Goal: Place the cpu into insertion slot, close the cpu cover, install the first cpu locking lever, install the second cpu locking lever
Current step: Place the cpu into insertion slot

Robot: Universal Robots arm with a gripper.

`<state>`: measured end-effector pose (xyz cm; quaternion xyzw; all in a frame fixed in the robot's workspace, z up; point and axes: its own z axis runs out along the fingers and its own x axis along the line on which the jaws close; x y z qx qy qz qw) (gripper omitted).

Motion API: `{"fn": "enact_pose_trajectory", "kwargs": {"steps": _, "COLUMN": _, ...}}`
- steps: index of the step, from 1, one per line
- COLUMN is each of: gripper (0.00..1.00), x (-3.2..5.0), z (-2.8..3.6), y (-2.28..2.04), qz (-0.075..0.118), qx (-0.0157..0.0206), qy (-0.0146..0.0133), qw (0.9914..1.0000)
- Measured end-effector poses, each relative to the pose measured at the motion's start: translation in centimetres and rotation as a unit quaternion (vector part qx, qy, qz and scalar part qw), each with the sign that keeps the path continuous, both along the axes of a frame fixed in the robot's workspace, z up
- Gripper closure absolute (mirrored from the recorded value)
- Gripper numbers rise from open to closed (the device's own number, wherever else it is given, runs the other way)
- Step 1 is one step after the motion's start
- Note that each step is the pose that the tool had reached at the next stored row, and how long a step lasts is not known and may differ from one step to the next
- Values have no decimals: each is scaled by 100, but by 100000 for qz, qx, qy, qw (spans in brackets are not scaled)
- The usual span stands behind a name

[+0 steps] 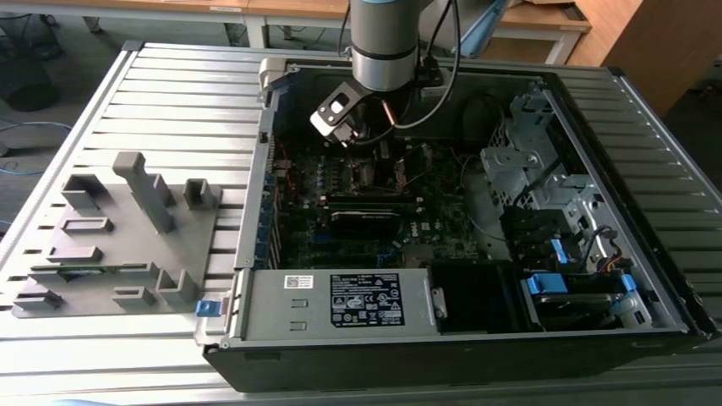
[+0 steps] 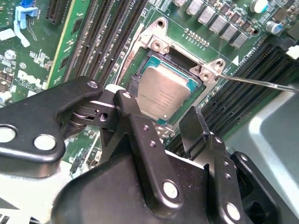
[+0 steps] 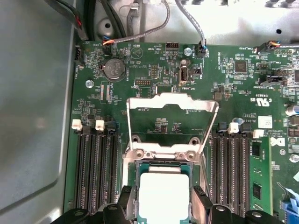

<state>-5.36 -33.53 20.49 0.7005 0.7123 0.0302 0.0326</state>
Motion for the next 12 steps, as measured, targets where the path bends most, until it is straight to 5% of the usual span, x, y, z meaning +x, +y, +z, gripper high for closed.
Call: {"fn": "enact_pose_trajectory", "kwargs": {"steps": 12, "gripper": 39, "x": 0, "z": 18, "y": 0, "qz": 0, "qx": 2, "qy": 0, "qw": 100000}}
